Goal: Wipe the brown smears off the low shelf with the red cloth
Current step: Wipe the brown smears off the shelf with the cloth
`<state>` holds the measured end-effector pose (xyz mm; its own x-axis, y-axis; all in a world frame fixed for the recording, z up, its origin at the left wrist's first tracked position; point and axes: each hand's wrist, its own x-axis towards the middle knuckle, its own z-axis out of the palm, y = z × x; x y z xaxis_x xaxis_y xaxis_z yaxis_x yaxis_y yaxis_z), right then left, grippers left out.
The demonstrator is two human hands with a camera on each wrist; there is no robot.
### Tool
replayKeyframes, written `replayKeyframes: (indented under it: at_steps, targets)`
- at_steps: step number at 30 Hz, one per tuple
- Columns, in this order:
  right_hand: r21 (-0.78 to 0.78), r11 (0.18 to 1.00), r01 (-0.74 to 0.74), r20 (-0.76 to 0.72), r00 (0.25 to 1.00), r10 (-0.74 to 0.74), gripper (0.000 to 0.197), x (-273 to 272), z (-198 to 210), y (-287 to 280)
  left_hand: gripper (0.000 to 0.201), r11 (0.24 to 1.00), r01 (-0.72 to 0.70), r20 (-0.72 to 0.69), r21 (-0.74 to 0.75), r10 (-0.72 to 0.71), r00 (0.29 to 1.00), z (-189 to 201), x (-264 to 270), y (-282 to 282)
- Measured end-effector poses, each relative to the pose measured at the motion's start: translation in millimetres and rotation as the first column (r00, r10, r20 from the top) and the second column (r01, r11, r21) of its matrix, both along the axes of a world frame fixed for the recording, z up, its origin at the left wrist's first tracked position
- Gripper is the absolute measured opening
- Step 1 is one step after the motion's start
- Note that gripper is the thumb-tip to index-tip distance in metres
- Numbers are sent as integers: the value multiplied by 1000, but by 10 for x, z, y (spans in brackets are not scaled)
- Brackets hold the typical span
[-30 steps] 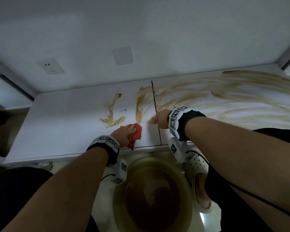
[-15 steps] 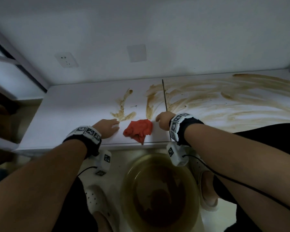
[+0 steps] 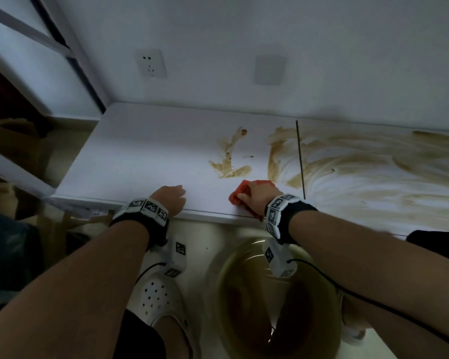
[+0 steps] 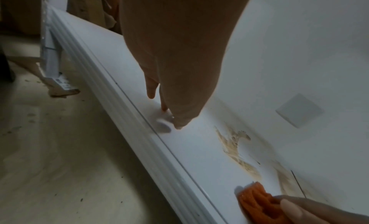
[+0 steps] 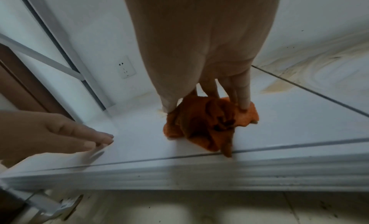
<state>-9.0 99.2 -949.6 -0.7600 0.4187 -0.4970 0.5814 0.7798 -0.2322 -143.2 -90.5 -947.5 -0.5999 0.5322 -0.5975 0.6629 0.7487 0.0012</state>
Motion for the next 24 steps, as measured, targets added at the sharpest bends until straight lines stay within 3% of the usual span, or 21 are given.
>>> replayKeyframes:
  at_steps: [5, 10, 16, 24]
  targets:
    - [56, 994, -99, 134, 987, 91, 52, -81, -85, -4, 52, 999, 38, 11, -31, -38, 999, -121, -74, -41]
    - [26, 988, -150, 153, 978, 144, 64, -51, -114, 92, 55, 995, 64, 16, -81, -63, 998, -98, -89, -25]
    - [27, 967, -252, 164, 956, 244, 64, 0, -4, 112, 52, 996, 38, 11, -86, -38, 999, -83, -74, 50]
    - [17, 879, -476, 234, 857, 459, 57, 26, 9, -81, 54, 997, 28, 15, -77, -27, 1000, -108, -68, 76]
